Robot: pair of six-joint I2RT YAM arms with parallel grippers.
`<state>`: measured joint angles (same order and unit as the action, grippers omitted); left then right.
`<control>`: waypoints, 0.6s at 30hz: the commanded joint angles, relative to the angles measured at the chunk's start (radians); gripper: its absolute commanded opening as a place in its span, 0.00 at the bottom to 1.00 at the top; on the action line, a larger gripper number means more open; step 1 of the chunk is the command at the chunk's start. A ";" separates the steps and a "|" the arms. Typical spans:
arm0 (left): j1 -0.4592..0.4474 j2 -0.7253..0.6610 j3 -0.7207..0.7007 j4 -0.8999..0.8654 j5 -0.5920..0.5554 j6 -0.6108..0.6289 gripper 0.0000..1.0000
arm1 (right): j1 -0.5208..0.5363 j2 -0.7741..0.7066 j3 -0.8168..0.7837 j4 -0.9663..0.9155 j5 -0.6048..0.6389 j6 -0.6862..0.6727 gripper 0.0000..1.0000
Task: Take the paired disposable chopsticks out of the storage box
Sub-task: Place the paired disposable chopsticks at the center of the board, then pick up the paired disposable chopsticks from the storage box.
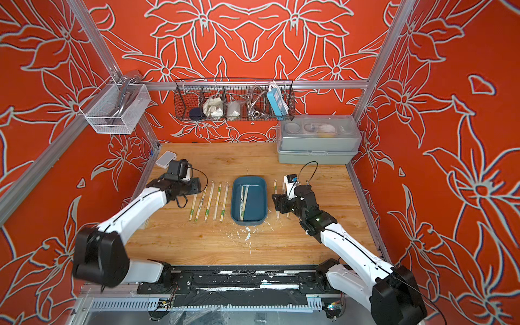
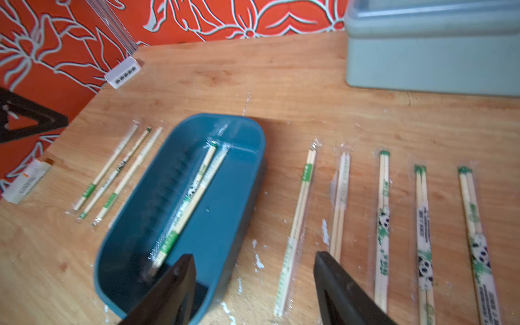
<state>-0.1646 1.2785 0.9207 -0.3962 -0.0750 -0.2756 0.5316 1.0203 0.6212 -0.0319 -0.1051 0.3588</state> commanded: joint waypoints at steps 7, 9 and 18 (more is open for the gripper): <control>-0.199 -0.393 -0.325 0.262 0.126 -0.009 0.77 | 0.170 0.263 0.344 -0.335 0.147 0.067 0.61; -0.228 -0.453 -0.400 0.317 0.181 0.013 0.80 | 0.200 0.337 0.417 -0.376 0.172 0.076 0.61; -0.288 -0.607 -0.626 0.474 0.411 0.167 1.00 | 0.252 0.650 0.703 -0.525 0.231 0.123 0.58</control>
<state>-0.4469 0.6853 0.3004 -0.0002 0.2283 -0.1959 0.7795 1.6047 1.2572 -0.4538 0.0727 0.4477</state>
